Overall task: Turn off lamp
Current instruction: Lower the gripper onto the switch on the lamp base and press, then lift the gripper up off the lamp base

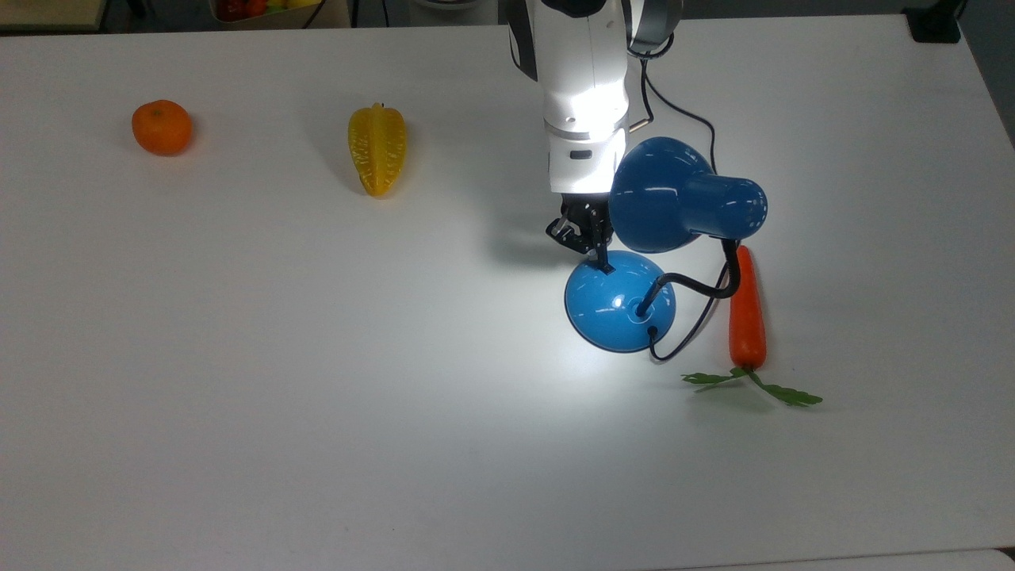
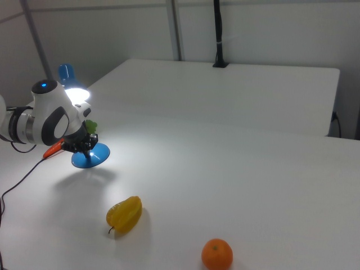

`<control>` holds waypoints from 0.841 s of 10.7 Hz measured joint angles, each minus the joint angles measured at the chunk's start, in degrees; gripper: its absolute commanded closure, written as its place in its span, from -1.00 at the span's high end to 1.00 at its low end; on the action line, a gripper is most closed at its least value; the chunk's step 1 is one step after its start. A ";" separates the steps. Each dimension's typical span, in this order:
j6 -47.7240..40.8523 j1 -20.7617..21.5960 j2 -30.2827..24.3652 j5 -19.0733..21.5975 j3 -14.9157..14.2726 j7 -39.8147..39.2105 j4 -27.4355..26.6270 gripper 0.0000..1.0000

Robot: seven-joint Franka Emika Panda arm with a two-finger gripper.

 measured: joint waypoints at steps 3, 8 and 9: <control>1.22 0.01 0.23 0.00 0.27 0.11 -0.04 -1.00; 1.37 0.02 0.78 0.00 0.33 0.12 -0.08 -1.00; 1.37 0.02 0.78 0.00 0.33 0.12 -0.08 -1.00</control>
